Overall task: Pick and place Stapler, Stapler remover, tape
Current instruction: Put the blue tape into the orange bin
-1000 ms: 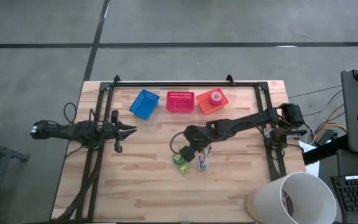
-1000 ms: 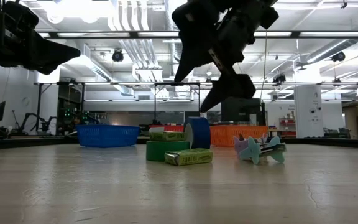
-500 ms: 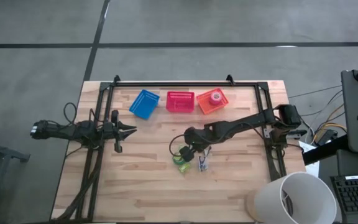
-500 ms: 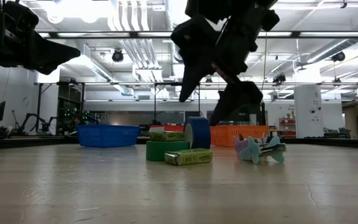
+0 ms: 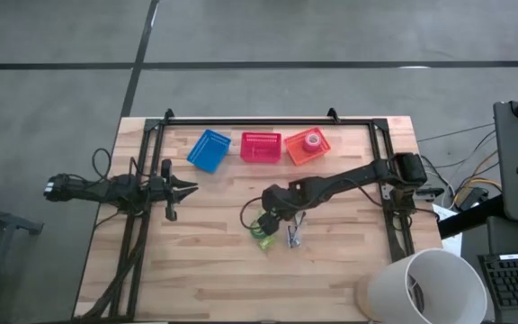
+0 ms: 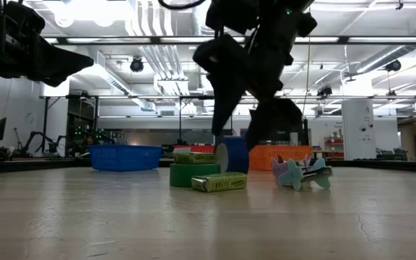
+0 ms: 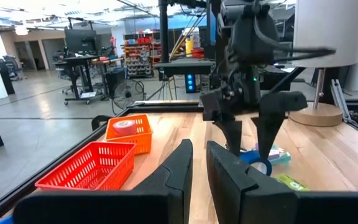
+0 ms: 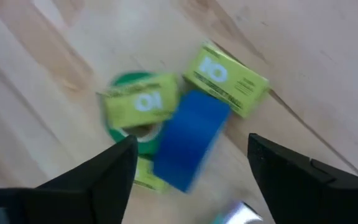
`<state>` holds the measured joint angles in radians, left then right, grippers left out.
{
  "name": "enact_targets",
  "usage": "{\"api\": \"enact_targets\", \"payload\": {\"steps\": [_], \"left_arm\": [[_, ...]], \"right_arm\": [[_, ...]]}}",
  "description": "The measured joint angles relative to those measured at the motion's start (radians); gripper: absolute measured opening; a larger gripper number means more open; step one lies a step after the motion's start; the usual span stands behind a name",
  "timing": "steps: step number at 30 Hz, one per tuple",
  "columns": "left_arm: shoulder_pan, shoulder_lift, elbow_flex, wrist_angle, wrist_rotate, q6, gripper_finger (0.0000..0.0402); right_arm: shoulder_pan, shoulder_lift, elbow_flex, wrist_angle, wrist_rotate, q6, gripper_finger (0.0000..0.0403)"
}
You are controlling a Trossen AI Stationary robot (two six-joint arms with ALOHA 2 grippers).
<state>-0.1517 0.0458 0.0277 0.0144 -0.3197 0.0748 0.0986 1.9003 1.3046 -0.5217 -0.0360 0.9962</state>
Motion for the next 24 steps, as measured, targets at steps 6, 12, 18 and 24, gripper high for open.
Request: {"api": "enact_targets", "payload": {"steps": [6,12,18,24], "left_arm": [[0.0,0.003,0.0,0.0,0.0,0.0,0.0051],[0.0,0.004,0.0,0.0,0.0,0.0,0.0051],[0.0,0.004,0.0,0.0,0.0,0.0,0.0051],[0.0,0.004,0.0,0.0,0.0,0.0,0.0051]], "right_arm": [[0.0,0.029,-0.002,0.0,0.001,-0.001,0.0258],[0.0,0.041,-0.003,-0.034,-0.01,-0.008,0.0222],[-0.005,0.025,-0.003,-0.04,0.004,-0.044,0.018],[-0.024,-0.004,-0.003,-0.086,0.04,-0.093,0.0126]]}}
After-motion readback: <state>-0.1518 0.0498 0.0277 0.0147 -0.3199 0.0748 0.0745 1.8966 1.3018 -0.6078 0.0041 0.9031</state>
